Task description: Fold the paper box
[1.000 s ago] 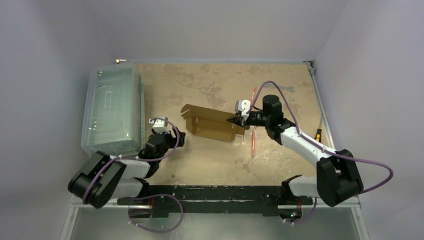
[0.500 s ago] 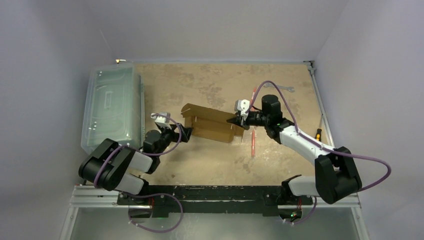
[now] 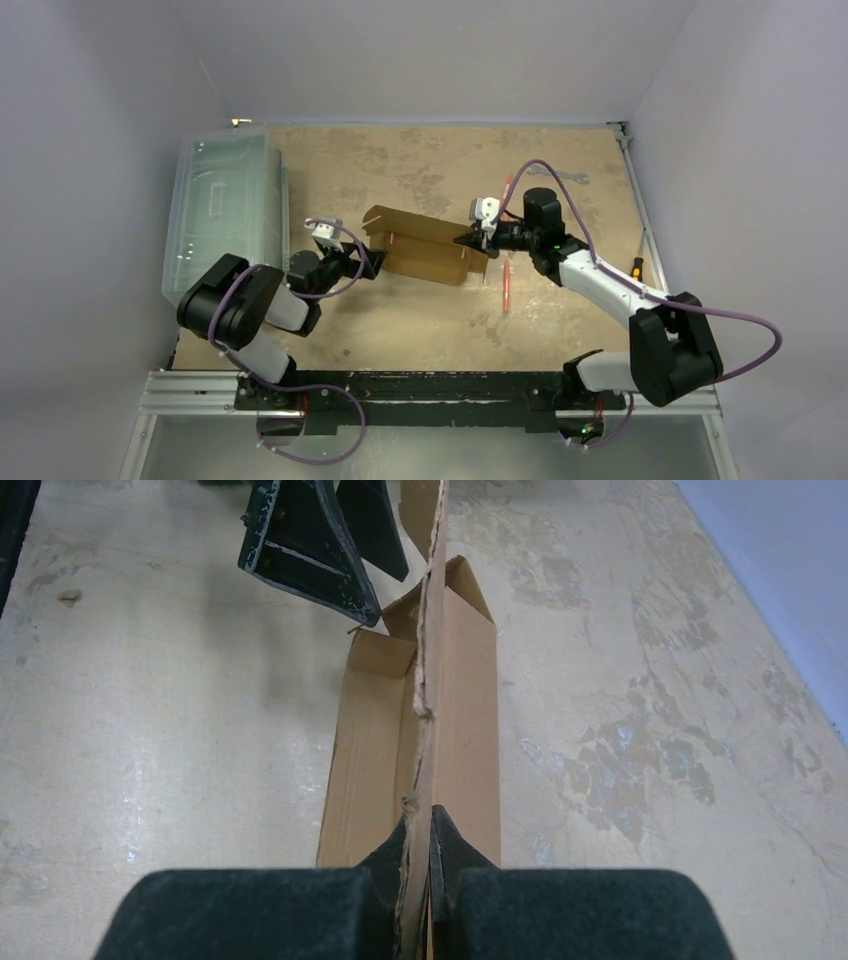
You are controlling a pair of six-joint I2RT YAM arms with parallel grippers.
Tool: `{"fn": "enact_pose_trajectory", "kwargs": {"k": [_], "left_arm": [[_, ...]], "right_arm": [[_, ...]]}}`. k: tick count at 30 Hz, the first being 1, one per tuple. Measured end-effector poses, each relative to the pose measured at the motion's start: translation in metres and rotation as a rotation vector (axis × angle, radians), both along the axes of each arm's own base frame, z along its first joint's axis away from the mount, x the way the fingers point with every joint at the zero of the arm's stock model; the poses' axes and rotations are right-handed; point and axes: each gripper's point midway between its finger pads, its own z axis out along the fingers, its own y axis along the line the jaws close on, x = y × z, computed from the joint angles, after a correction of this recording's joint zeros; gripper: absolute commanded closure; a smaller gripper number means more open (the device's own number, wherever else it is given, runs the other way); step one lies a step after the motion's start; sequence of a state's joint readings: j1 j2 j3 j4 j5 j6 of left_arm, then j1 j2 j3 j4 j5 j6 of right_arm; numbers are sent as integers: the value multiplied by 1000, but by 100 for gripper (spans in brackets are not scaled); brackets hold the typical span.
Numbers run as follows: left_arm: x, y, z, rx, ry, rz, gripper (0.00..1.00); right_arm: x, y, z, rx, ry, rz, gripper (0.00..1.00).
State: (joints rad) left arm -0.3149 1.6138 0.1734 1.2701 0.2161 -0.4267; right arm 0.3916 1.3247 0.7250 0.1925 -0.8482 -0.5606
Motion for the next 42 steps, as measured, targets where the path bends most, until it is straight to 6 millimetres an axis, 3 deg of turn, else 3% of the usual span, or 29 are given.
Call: {"fn": "enact_pose_trajectory", "kwargs": {"k": [12, 24, 34, 42], "left_arm": [[-1, -22, 0, -63, -11, -125, 16], [-3, -27, 11, -112, -27, -155, 39], [0, -33, 12, -129, -14, -175, 49], [-3, -34, 12, -156, 52, -171, 49]], "right_arm": [[3, 1, -2, 1, 15, -4, 100], [14, -2, -12, -15, 61, -75, 100], [13, -2, -16, -13, 92, -85, 100], [16, -3, -17, -17, 98, -106, 100]]}}
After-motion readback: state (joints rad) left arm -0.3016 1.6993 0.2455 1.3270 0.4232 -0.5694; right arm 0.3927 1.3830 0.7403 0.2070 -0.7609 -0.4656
